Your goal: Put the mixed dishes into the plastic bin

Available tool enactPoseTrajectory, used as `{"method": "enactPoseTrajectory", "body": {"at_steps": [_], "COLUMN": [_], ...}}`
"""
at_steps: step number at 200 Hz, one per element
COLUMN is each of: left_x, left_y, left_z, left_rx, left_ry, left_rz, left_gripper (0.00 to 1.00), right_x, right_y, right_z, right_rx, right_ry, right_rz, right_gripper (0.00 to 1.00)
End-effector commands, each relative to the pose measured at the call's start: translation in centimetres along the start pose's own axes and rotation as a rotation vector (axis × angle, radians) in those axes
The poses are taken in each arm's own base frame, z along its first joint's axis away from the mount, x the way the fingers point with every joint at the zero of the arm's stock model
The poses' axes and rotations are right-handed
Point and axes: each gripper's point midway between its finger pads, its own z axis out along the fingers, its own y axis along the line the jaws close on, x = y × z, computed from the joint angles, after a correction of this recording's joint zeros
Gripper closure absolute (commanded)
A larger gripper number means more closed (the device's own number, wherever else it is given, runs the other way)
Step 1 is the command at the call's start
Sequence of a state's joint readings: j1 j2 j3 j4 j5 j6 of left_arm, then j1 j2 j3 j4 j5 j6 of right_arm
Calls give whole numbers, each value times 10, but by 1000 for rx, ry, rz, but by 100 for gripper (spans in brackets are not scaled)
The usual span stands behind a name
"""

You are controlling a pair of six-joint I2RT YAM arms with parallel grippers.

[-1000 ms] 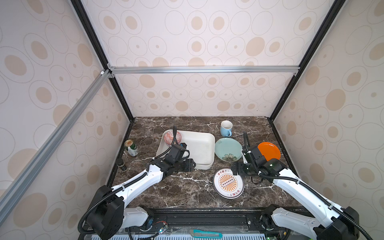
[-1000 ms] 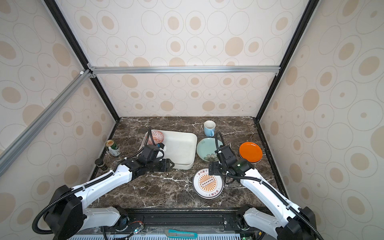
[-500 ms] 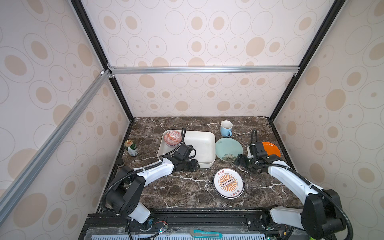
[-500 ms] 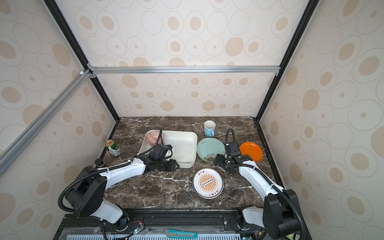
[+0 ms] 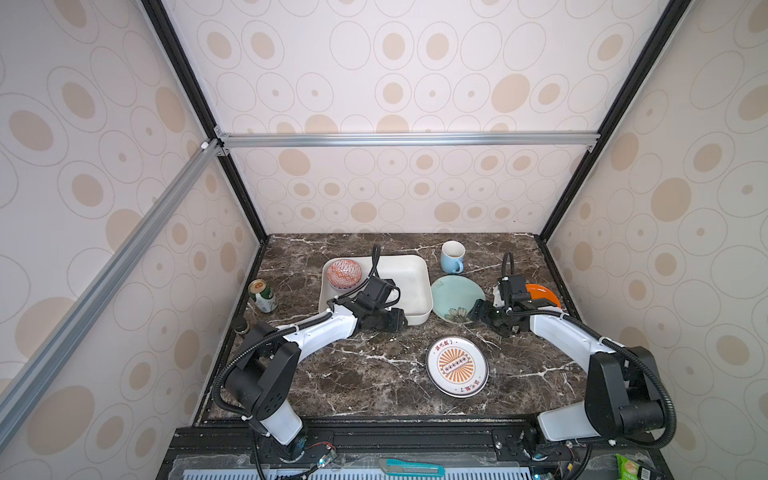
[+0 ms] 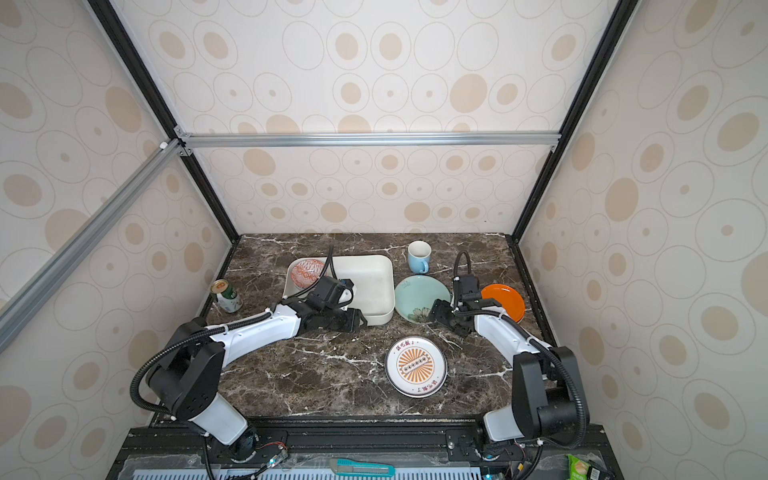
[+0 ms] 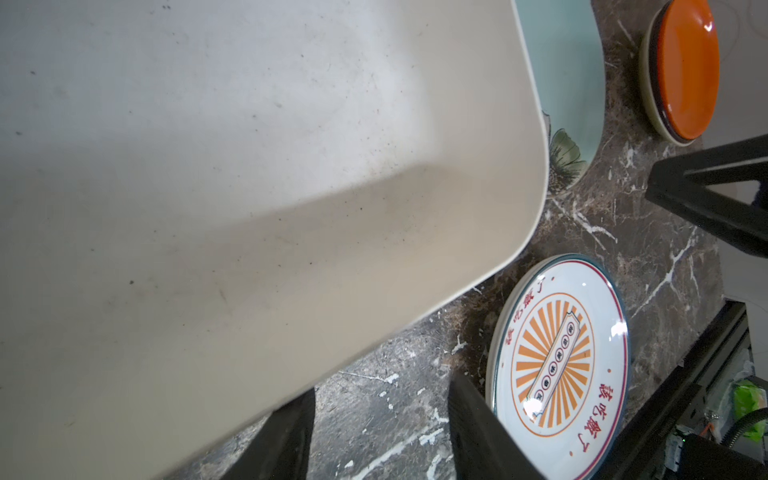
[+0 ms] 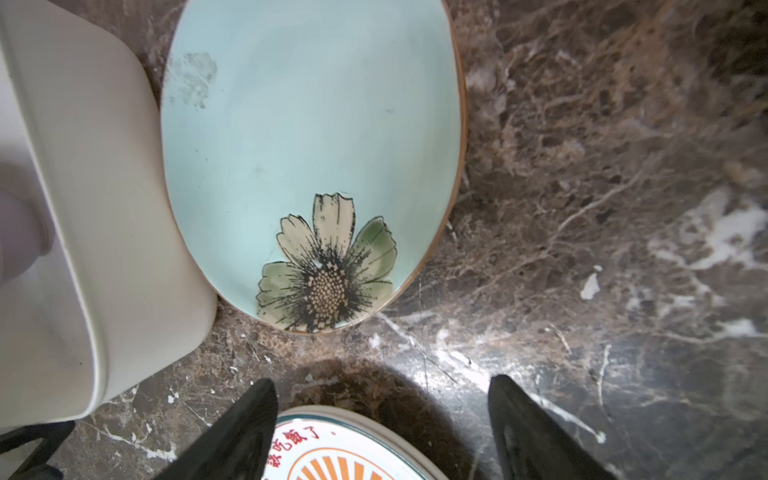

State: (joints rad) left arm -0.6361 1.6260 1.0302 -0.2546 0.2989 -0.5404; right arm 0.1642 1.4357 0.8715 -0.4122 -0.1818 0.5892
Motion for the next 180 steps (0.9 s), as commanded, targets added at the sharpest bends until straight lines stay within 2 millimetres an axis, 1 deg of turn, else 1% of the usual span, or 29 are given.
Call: {"method": "enactPoseTrajectory", "body": {"at_steps": [1, 15, 43, 50, 52, 64, 66, 70, 76, 78, 85, 90, 92, 97, 100, 101, 105, 108, 109, 110, 116, 121, 123, 132, 141, 152, 153, 160, 180], "left_x": [-30, -46, -86, -101, -102, -129, -131, -142, -152, -160, -176, -189, -191, -200, -206, -209, -215, -220, -222, -221, -231, -234, -237, -237, -236, -229, -230, -227, -233], "left_y": [-25, -32, -53, -61, -61, -70, -70, -74, -75, -78, -82, -89, -88, -90, -93, -95, -96, -98, -100, -98, -101, -99, -99, -95, -91, -86, -87, -85, -85], "left_z": [-21, -23, -11, -11, -7, -2, 1, 2, 8, 7, 12, 11, 17, 23, 26, 23, 31, 34, 32, 37, 39, 49, 48, 62, 72, 87, 85, 89, 91], "left_rx": [42, 46, 61, 63, 59, 48, 43, 38, 23, 24, 13, 14, 8, 2, 6, 8, 8, 12, 14, 9, 17, 17, 21, 31, 38, 51, 56, 65, 59], "left_ry": [-75, -102, -114, -130, -123, -146, -141, -154, -153, -168, -177, -193, -188, -189, -192, -198, -198, -202, -210, -201, -222, -221, -229, -227, -229, -229, -234, -241, -274], "left_rz": [51, 53, 66, 72, 72, 79, 78, 84, 87, 90, 93, 97, 96, 97, 98, 99, 98, 96, 97, 94, 84, 71, 67, 42, 18, 1, 0, -15, -28], "left_gripper": [43, 38, 36, 36, 36, 35, 35, 35, 35, 35, 35, 35, 35, 35, 35, 35, 35, 35, 35, 35, 34, 34, 33, 34, 35, 35, 35, 35, 36], "right_x": [-16, -20, -19, -18, -18, -15, -14, -12, -11, -10, -8, -7, -7, -5, -4, -4, -3, -2, -2, -2, 0, 1, 2, 4, 5, 7, 7, 7, 10], "right_y": [7, 10, 7, 4, 4, 0, -1, -2, -2, -2, -4, -4, -4, -5, -6, -5, -6, -6, -6, -5, -5, -4, -4, -6, -8, -8, -8, -9, -11], "right_z": [-11, -15, -25, -28, -29, -34, -34, -35, -37, -38, -39, -41, -42, -42, -43, -43, -43, -44, -44, -44, -44, -45, -45, -46, -47, -47, -47, -47, -47], "right_rx": [-2, 0, 9, 17, 18, 28, 30, 33, 29, 29, 29, 30, 31, 33, 34, 31, 31, 27, 25, 24, 14, 11, 9, 14, 15, 10, 11, 11, 17], "right_ry": [-42, -52, -82, -88, -91, -101, -102, -102, -105, -104, -104, -105, -106, -105, -104, -104, -103, -102, -102, -101, -100, -98, -97, -96, -98, -102, -104, -108, -102], "right_rz": [-28, -34, -38, -41, -43, -50, -51, -53, -57, -58, -64, -68, -68, -73, -74, -75, -76, -77, -76, -76, -78, -80, -81, -84, -89, -99, -99, -105, -122], "right_gripper": [17, 16, 14, 13, 13, 13, 12, 12, 12, 12, 12, 12, 12, 12, 12, 12, 12, 12, 12, 12, 12, 12, 12, 12, 12, 11, 11, 11, 11]}}
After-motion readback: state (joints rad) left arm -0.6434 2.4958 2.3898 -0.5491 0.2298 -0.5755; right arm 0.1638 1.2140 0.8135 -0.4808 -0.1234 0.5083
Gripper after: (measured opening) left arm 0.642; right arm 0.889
